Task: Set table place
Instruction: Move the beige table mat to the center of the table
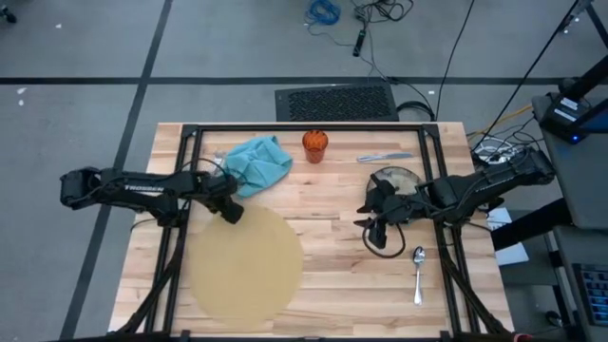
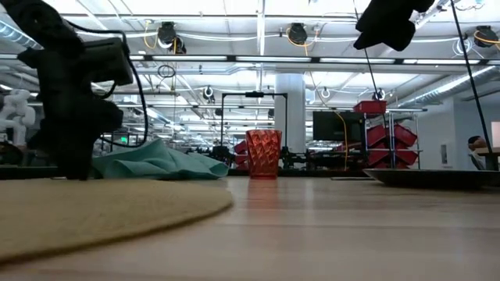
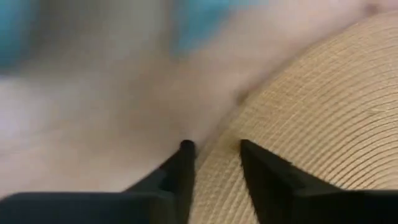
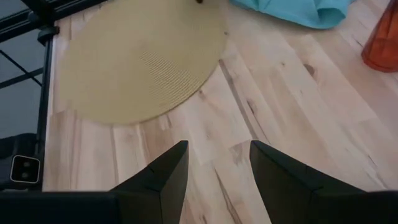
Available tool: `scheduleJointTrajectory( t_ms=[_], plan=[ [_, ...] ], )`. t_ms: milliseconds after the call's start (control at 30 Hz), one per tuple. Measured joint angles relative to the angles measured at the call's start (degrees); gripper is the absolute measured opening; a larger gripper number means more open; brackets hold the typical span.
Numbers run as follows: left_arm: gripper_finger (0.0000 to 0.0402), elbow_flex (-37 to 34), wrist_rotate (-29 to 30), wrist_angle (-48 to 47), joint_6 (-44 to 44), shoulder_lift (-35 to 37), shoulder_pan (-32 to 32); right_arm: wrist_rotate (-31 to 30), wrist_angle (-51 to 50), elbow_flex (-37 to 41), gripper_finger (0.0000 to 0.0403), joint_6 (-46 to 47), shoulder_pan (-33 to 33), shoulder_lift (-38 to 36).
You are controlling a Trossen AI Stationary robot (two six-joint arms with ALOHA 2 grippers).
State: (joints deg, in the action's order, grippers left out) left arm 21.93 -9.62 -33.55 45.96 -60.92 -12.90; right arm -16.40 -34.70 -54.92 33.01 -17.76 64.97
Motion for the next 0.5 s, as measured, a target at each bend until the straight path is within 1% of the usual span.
scheduleJointTrajectory(
  t_ms=[67, 100, 133, 233, 333, 433, 500],
  plan=[
    [0.0042, -0.1, -3.2, 4.4, 0.6, -0.1, 1.8, 0.0, -0.7, 0.0, 0.0164, 0.7, 0.0, 0.0],
    [0.0022, -0.1, -4.1, 7.4, 1.6, -0.1, 2.9, 0.0, -0.8, 0.0, 0.0164, 1.0, 0.0, 0.0],
    [0.0012, -0.1, -4.2, 10.0, 2.7, -0.1, 3.9, 0.0, -0.9, 0.0, 0.0164, 1.3, 0.0, 0.0],
    [0.0003, -0.1, -3.2, 19.7, 4.4, -1.5, 6.8, 0.0, -1.0, 0.0, 0.0164, 1.9, -0.1, 0.0],
    [0.0, -0.1, -2.0, 29.8, 4.7, -4.9, 8.8, 0.0, -0.9, 0.0, 0.0164, 2.4, -0.3, 0.0],
    [0.0, 0.3, 0.6, 38.1, 1.5, -7.9, 10.5, 0.0, -0.8, 0.0, 0.0164, 2.8, -0.5, 0.0],
    [0.0, 1.8, 0.7, 42.3, -0.1, -9.9, 10.8, 0.0, -0.8, 0.0, 0.0164, 2.8, -0.5, 0.0]
  ],
)
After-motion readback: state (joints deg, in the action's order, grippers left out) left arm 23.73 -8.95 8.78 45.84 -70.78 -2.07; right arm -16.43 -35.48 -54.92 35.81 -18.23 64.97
